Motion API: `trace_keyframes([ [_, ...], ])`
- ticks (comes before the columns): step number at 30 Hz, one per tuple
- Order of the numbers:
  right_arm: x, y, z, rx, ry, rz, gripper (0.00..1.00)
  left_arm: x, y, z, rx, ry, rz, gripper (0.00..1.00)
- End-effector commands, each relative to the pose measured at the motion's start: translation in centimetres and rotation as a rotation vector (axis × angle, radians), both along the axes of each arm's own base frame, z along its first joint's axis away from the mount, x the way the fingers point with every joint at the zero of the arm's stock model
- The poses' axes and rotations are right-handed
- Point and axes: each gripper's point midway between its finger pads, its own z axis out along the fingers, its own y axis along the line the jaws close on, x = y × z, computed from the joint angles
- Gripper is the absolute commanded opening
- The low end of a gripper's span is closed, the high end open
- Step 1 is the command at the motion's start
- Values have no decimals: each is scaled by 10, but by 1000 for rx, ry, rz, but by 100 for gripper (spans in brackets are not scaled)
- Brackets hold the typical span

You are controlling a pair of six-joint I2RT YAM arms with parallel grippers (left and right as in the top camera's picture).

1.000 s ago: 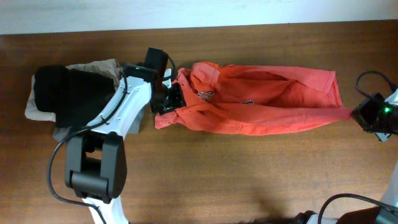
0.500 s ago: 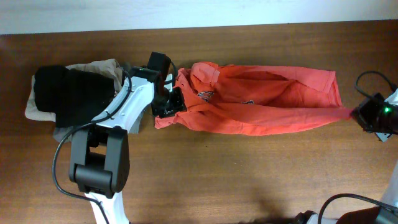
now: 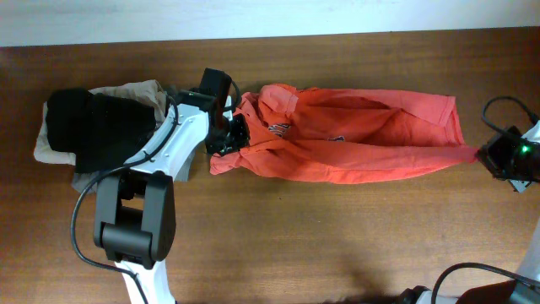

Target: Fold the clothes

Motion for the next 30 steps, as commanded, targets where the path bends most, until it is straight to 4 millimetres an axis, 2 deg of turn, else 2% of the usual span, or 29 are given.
trace_keyframes([
  [1,2,-1,3,-15,-3,4,4,-2,4,-8,13,20,13,24],
  [5,2,-1,3,-15,-3,4,4,-2,4,-9,15,21,13,1],
  [11,1,-1,3,-13,-1,4,4,6,5,-7,7,-7,19,0],
  [15,1,-1,3,-13,-1,4,4,9,8,3,3,-11,23,1],
  [19,1,-1,3,-13,-1,4,4,17,10,46,-7,-96,-30,1],
  [21,1,-1,3,-13,-1,5,4,22,11,77,-4,-169,-60,1],
  [23,2,-1,4,-29,-9,25,4,26,19,118,33,-263,-74,1],
  [26,4,-3,13,-56,-36,37,4,21,32,175,87,-393,-85,1],
  [30,5,-3,36,-95,-88,36,4,7,44,226,117,-507,-72,1],
])
